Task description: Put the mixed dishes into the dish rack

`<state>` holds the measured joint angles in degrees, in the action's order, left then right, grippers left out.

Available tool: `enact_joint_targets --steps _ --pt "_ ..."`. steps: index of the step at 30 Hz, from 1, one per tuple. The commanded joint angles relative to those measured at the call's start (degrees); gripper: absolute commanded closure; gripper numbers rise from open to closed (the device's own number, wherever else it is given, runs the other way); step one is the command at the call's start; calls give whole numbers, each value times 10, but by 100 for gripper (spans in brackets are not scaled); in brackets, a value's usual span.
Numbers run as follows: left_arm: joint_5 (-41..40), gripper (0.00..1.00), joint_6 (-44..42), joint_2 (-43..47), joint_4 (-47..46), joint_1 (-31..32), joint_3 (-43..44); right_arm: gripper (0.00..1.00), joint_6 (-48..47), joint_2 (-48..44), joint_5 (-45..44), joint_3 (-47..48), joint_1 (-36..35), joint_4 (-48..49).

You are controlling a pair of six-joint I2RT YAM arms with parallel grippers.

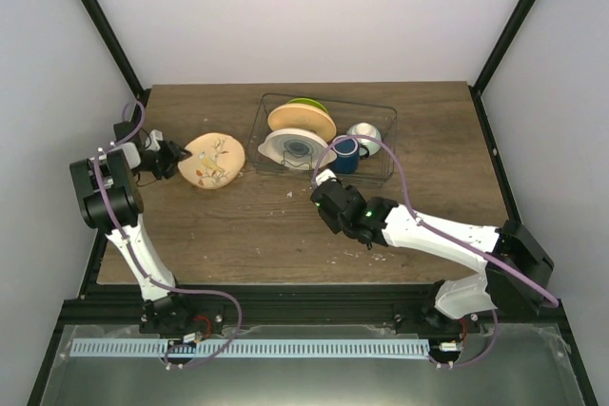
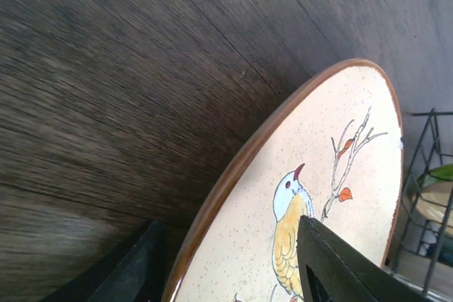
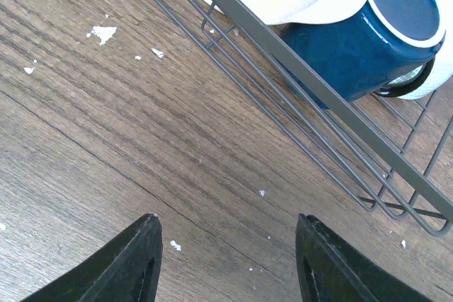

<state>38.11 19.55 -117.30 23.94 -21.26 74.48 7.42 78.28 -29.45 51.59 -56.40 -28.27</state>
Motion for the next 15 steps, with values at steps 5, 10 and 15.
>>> enact_joint_targets --steps 5,10,15 --pt "7 76 14 -52 25 5 -36 47 11 -2 -9 15 -4 -7" --pt "34 100 35 -54 5 -3 -51 47 10 -2 -9 12 -4 -10" --pt "57 100 58 -43 -25 -21 -78 47 15 -7 -10 4 -4 -13"
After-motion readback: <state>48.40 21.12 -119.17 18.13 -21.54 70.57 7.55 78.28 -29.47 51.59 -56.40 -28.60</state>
